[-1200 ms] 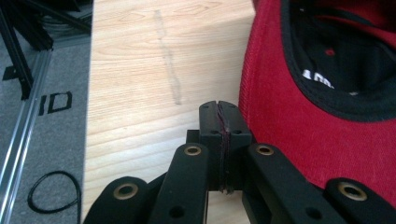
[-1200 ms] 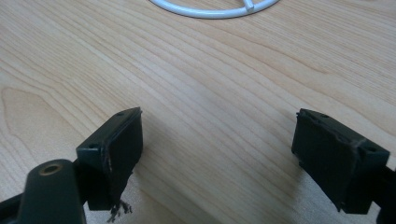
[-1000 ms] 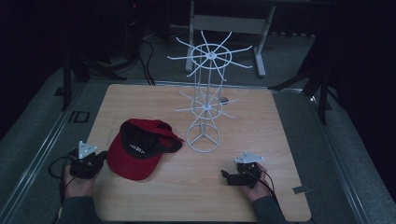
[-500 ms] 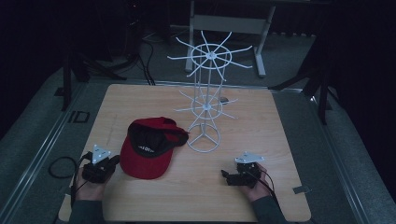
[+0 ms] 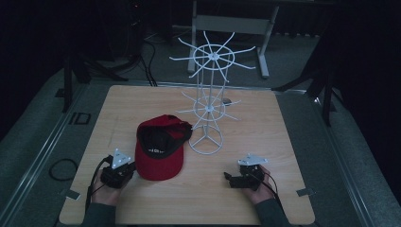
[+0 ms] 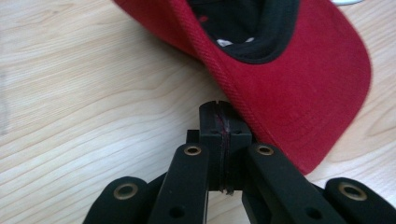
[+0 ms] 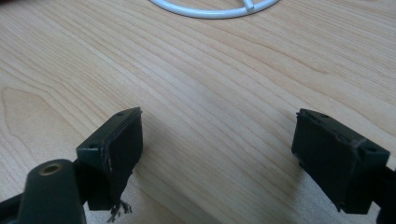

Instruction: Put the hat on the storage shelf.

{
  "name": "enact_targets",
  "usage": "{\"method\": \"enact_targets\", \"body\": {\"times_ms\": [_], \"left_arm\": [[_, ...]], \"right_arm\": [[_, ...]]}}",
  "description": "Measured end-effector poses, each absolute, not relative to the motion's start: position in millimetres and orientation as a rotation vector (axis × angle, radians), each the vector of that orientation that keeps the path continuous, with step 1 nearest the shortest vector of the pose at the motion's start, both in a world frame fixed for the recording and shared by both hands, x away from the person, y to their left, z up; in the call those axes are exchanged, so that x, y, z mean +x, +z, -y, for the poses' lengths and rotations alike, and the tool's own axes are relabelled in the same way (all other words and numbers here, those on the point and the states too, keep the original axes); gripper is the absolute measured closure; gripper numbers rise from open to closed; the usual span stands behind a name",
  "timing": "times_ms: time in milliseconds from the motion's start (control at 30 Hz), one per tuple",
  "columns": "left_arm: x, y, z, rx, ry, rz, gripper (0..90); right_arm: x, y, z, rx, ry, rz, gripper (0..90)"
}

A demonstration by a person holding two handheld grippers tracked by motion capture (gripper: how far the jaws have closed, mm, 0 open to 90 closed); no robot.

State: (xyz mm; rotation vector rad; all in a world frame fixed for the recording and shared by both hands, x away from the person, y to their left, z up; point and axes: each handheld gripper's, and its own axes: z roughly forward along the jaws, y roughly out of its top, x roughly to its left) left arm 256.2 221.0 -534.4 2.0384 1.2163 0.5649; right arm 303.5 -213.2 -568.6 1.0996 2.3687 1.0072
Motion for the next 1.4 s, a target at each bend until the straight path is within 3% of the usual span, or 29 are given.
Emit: {"method": "enact_targets", "body": {"times_ms": [300, 467, 667, 1067, 1400], "left_arm": [[260.8, -534.4, -205.9, 2.052, 0.495, -1.163, 89.4], [260.0, -530.1, -217.6, 1.999, 0.505, -1.209, 86.6], [259.2, -520.6, -239.5, 1.899, 0.478, -1.238, 79.9], [260.9, -508.5, -245.7, 1.814, 0.414, -1.266, 51.9], [268.0, -503.5, -240.3, 1.81, 0.327, -1.247, 51.8]], "right_arm": [[303.5, -568.6, 213.2, 1.1, 1.007, -2.369, 16.3], [303.5, -568.6, 213.2, 1.099, 1.007, -2.369, 16.3], [303.5, -568.6, 213.2, 1.1, 1.007, -2.369, 16.3], [303.6, -568.6, 213.1, 1.1, 1.007, -2.369, 16.3], [303.6, -568.6, 213.1, 1.1, 1.007, -2.369, 16.3]]}}
